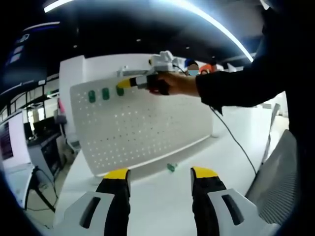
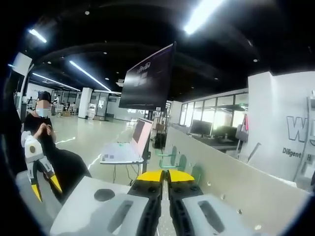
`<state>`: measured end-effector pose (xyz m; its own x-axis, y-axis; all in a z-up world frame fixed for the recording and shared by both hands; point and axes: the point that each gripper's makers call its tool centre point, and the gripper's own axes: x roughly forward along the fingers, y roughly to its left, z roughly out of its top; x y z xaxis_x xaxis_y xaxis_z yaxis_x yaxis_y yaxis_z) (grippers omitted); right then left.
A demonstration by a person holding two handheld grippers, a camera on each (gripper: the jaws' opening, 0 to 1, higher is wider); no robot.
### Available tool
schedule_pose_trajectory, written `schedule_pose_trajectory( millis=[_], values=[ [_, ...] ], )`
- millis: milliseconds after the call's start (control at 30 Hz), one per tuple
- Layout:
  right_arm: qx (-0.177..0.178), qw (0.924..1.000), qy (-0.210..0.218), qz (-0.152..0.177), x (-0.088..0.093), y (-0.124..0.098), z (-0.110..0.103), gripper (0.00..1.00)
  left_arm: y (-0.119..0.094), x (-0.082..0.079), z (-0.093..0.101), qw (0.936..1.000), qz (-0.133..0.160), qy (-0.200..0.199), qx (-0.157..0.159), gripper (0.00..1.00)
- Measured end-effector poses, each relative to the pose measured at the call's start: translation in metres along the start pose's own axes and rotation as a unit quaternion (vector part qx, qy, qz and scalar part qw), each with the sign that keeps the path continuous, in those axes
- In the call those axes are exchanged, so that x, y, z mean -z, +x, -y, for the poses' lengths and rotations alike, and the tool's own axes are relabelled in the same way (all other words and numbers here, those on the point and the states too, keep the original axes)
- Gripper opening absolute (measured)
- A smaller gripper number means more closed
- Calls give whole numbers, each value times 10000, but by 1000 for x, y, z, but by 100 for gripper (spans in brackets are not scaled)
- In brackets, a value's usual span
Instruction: Insert the hook assembly into the mounting plate slot until the hook locks in place.
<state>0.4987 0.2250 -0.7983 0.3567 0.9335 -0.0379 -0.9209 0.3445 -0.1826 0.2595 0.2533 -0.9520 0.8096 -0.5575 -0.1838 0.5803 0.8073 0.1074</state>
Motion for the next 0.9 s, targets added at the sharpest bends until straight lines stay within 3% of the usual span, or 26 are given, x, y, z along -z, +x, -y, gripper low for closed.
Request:
schedule_pose_trajectory(
  millis=[400, 900],
  values=[
    [18, 9998, -163, -77, 2, 0, -1, 1, 0, 0, 0, 10000, 16, 9, 9, 49],
    [273, 9995, -141, 108, 3, -6, -1, 1, 0, 0, 3, 10000, 9, 49, 77, 49]
  ],
)
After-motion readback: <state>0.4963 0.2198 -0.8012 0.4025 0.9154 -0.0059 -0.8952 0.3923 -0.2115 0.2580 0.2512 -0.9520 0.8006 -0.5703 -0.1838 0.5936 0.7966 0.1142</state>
